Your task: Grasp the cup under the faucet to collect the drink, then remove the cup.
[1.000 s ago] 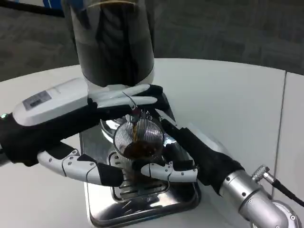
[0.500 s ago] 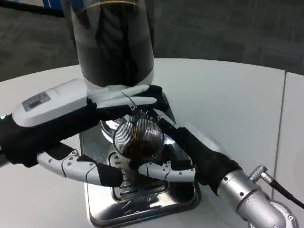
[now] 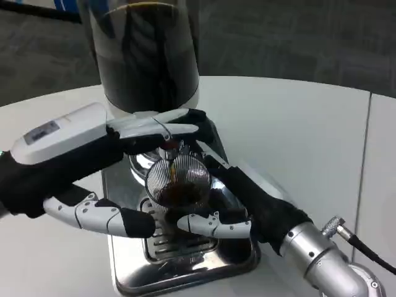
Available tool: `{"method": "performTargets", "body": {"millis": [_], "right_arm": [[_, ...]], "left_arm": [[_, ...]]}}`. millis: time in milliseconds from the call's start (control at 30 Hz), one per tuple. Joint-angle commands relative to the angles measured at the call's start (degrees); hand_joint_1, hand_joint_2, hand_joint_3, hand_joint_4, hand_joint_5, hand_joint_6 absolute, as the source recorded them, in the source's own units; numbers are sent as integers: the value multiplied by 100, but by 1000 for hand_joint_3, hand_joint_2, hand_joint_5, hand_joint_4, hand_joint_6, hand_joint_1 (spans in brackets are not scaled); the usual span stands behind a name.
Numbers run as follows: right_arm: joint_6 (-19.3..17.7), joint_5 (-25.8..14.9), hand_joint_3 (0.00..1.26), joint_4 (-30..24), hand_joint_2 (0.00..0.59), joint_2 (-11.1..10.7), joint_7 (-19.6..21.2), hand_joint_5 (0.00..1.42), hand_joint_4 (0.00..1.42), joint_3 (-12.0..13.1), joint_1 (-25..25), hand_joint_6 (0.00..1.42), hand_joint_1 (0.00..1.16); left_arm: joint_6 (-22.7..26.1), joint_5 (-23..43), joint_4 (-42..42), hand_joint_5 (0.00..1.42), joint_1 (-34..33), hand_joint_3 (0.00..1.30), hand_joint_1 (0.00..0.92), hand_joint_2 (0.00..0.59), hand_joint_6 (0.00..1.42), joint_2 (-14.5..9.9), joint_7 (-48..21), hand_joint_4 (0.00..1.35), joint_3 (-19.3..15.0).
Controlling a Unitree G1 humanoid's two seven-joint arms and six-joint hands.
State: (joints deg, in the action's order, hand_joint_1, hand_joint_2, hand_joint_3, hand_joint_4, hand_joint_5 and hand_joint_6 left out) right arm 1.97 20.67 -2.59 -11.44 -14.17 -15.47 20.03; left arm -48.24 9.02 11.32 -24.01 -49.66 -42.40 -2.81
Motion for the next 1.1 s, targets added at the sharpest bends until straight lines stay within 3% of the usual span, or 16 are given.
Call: {"method": "performTargets", "body": {"millis": [33, 467, 800, 1100], "right_arm": [[64, 26, 0, 27, 199, 2, 5, 0, 0, -49, -41, 48, 614], [108, 73, 0, 10, 198, -16, 2, 0, 0, -83, -41, 48, 625], [133, 88, 0, 7, 198, -26, 24, 0, 0, -91, -26, 48, 626], [156, 99, 0, -23, 199, 5, 74, 9, 8, -108, -45, 55, 627]], "left_arm": [[309, -231, 179, 150, 328, 178, 0, 124, 113, -133, -199, 48, 70], [732, 301, 166, 194, 400, 178, 0, 123, 172, -22, -249, 68, -28], [1746, 1270, -111, 251, 472, 188, 0, 121, 275, 230, -383, 101, -320], [2073, 1293, -374, 260, 594, 197, 0, 121, 288, 370, -471, 111, -585]]}}
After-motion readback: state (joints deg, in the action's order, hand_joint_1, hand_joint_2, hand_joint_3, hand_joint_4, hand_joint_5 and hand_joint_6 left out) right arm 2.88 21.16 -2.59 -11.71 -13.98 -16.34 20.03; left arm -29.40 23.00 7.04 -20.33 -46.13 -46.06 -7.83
